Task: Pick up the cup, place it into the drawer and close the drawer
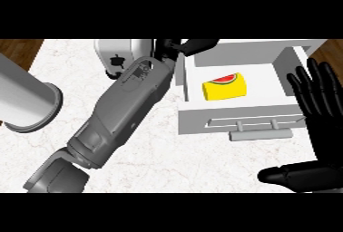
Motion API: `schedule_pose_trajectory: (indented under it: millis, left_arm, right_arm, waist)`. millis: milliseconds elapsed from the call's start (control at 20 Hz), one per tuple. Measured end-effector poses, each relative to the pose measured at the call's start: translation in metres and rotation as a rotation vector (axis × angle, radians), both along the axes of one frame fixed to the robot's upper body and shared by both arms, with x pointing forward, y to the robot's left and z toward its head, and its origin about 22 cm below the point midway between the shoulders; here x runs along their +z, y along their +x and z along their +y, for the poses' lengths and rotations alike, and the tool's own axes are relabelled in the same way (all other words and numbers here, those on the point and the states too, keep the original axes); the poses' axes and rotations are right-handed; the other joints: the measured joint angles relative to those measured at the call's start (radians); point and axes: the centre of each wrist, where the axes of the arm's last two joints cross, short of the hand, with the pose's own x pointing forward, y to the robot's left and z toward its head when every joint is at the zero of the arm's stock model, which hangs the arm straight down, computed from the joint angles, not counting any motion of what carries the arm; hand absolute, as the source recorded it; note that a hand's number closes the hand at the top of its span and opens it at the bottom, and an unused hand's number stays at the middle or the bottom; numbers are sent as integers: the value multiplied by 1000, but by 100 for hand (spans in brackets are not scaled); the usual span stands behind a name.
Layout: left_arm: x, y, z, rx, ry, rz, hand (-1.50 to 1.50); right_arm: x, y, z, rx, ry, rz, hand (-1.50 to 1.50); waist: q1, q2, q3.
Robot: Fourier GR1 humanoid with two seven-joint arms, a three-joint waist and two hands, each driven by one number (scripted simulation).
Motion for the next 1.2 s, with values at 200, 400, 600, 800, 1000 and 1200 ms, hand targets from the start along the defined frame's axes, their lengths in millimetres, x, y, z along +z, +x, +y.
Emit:
schedule_pose_trajectory:
  millis: [200,400,600,800,1000,1200]
  left_arm:
    - [-3,0,-7,13,53,0,150]
    - [-12,-1,-9,15,100,4,150]
    - [-15,-1,-11,34,176,8,-150]
    - [-16,-3,-16,47,231,14,-150]
    - [-19,-3,-15,49,214,15,-150]
    - [-16,-6,-19,16,142,2,-150]
  right_arm:
    - [3,1,-2,21,0,-4,-150]
    - [1,8,0,35,1,-11,-150]
    - [5,6,1,48,5,-12,-150]
    - [4,5,2,60,6,-13,-150]
    - [7,7,0,74,20,-26,-150]
    - [8,4,4,90,47,-28,-150]
  waist:
    - [-19,3,0]
    - [-32,8,1]
    - [-45,10,1]
    - [-54,11,1]
    - [-59,15,1]
    - [-54,12,1]
